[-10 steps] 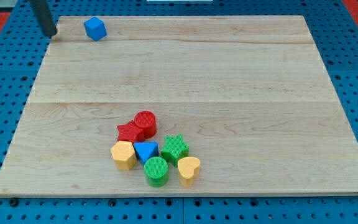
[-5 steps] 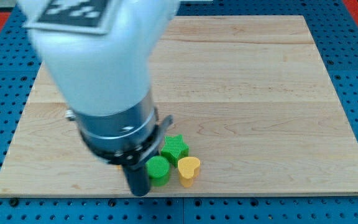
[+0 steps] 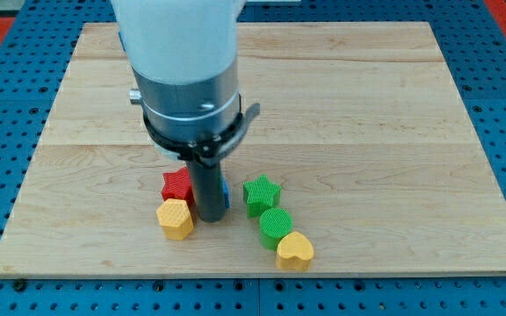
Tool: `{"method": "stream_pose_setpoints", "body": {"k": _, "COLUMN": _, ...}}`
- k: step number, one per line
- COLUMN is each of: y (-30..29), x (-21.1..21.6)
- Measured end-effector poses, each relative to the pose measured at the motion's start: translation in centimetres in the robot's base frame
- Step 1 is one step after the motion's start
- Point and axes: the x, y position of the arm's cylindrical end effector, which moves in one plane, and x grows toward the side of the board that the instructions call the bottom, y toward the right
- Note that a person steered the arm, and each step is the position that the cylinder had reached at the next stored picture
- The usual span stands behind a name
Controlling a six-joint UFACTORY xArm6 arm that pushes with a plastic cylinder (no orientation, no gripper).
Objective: Place the blue triangle to the top right of the red circle
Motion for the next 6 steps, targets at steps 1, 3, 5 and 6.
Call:
{"method": "stream_pose_setpoints", "body": {"k": 1, "y": -1.1, "x": -2.0}}
{"method": "stream_pose_setpoints", "body": {"k": 3, "y": 3.9, "x": -3.9}}
{"method": "stream_pose_setpoints", "body": {"k": 5, "y": 8.3, "x": -3.0}}
{"method": "stream_pose_setpoints", "body": {"k": 6, "y": 14.2, "x": -4.0}}
